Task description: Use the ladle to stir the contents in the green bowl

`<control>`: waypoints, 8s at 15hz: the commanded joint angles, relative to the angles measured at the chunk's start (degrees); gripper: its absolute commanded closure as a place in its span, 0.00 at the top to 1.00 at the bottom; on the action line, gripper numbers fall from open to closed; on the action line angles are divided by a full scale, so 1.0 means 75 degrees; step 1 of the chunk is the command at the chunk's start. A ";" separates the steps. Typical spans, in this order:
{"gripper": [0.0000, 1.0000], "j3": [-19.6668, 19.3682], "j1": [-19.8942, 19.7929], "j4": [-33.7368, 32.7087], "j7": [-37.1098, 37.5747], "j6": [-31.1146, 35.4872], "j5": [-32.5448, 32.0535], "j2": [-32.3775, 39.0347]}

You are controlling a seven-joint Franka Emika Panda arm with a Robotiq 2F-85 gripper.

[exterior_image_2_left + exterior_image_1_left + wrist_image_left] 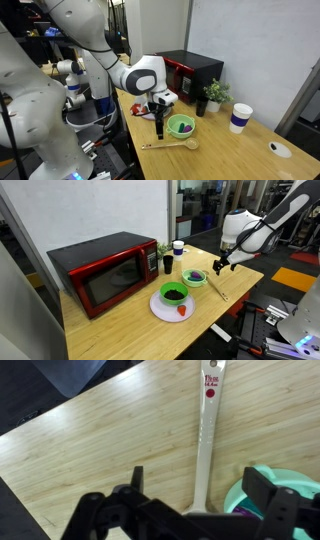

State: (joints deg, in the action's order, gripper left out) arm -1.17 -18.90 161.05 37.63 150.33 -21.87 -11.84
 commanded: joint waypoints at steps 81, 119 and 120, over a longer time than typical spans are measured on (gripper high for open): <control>0.68 0.0165 -0.1624 -0.1153 0.1744 0.3459 -0.2708 0.3719; 0.06 -0.0229 0.1314 -0.0637 -0.3828 -0.3511 0.0916 -0.3502; 0.06 -0.0208 0.1542 -0.0668 -0.4077 -0.3598 0.1170 -0.3590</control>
State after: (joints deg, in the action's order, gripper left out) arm -2.51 -11.07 157.41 12.60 126.82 -17.67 -37.14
